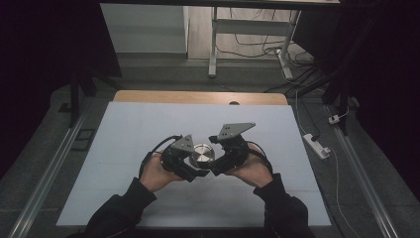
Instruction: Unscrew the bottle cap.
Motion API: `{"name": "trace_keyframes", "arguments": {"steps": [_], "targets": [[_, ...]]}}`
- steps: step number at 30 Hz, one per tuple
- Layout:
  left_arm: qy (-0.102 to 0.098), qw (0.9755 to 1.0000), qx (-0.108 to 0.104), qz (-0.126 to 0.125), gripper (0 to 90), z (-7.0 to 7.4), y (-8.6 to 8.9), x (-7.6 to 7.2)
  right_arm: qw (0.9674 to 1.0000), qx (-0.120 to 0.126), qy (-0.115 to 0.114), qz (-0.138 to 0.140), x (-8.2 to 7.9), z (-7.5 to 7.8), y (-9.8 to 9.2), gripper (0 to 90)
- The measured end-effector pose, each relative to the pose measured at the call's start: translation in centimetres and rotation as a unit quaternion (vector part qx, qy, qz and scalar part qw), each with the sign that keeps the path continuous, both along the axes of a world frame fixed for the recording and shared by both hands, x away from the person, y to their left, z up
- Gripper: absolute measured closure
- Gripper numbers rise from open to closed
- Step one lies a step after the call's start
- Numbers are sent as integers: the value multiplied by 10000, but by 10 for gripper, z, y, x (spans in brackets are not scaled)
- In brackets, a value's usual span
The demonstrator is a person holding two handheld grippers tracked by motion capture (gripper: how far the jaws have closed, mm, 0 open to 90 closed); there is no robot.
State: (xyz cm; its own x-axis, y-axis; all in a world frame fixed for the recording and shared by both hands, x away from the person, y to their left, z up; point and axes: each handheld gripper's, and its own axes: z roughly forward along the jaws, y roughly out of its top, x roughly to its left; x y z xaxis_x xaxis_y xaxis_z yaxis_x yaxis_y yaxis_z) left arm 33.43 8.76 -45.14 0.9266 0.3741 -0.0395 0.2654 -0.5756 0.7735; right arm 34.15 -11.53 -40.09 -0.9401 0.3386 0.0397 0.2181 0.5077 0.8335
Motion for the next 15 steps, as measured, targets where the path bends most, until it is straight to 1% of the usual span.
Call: {"name": "trace_keyframes", "arguments": {"steps": [1, 2, 3, 4, 5, 6, 7, 8, 9, 11, 12, 13, 14, 15], "targets": [[0, 10000, 0, 0, 153, 0, 0, 0, 9999, -31, -20, -110, -1, 0, 1, 36], [-11, 10000, 26, 72, 153, 0, 0, 0, 9999, -31, -20, -110, -1, 0, 1, 36], [-54, 9997, 72, 224, 153, 0, -1, 0, 9988, -172, -169, -420, -5, 0, 7, 38], [-54, 9997, 72, 224, 153, 0, -1, 0, 9984, -208, -204, -486, -6, 0, 10, 47], [-63, 9995, 100, 298, 153, 0, -1, -1, 9977, -244, -230, -582, -8, -2, 13, 55], [-75, 9993, 126, 342, 153, 1, -2, -1, 9977, -244, -230, -582, -8, -2, 13, 55], [-71, 9991, 137, 398, 153, 1, -2, -1, 9969, -274, -253, -690, -9, -3, 15, 64], [-65, 9989, 134, 439, 153, 1, -3, -1, 9959, -295, -245, -821, -9, -6, 21, 96], [-86, 9988, 156, 449, 153, 1, -4, -2, 9953, -319, -263, -875, -10, -8, 22, 105], [-103, 9987, 215, 459, 153, 1, -4, -2, 9950, -340, -260, -901, -9, -10, 24, 115], [-107, 9986, 194, 474, 153, 1, -5, -3, 9947, -375, -252, -922, -9, -13, 25, 124], [-101, 9987, 205, 458, 153, 2, -5, -3, 9955, -298, -179, -880, -7, -14, 24, 170], [-97, 9988, 201, 434, 153, 2, -5, -3, 9961, -291, -135, -823, -7, -14, 24, 182], [-96, 9990, 197, 401, 153, 2, -5, -3, 9962, -305, -163, -794, -8, -14, 23, 184]]}}
